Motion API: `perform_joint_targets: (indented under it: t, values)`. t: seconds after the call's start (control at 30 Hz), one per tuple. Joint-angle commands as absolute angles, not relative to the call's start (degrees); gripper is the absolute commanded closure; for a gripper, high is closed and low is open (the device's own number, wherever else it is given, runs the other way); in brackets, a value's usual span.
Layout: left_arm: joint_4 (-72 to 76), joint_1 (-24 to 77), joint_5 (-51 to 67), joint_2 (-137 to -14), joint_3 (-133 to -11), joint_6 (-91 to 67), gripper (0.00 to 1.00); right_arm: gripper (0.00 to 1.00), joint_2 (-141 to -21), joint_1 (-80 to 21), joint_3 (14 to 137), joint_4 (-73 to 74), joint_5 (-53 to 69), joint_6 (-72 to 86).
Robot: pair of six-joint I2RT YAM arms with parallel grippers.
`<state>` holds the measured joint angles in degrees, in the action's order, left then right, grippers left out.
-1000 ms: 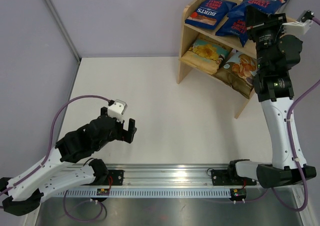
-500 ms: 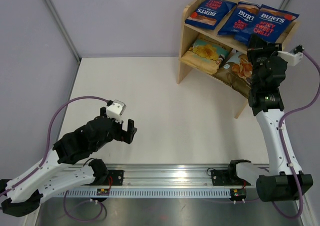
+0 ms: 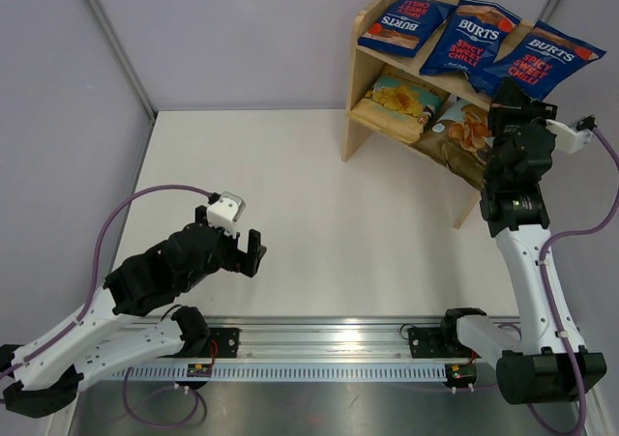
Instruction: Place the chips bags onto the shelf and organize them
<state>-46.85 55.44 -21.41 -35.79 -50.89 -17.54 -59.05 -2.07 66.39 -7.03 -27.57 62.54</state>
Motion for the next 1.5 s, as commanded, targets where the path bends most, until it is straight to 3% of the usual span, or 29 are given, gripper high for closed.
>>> perform_joint_targets:
  t: [0.0, 0.17, 0.6, 1.2, 1.3, 1.47]
  values:
    - [-44.91, 55.46, -20.83, -35.77, -50.80, -16.79, 0.01, 0.99, -60.37, -1.32, 69.34, -6.95, -29.54, 65.73]
    - [-44.91, 55.37, -20.83, -35.16, -50.63, -16.87, 0.01, 0.99, -63.54, 1.56, 75.05, -2.47, -17.86, 67.31]
    - [-44.74, 55.46, -20.39, -35.16, -50.63, -16.79, 0.01, 1.00, -64.95, 3.52, 79.54, -5.54, -2.47, 71.63]
    - [-44.47, 55.46, -19.69, -34.89, -50.36, -16.70, 0.01, 1.00, -60.29, 5.45, 73.21, 3.60, -12.66, 81.30]
    - [-44.47, 55.46, -19.42, -35.07, -50.45, -16.70, 0.01, 0.94, -60.47, 5.54, 72.69, 4.31, -13.45, 81.38]
    - [-44.47, 55.46, -19.34, -35.24, -50.36, -16.61, 0.01, 0.76, -60.73, 5.54, 72.86, 5.79, -11.87, 81.30]
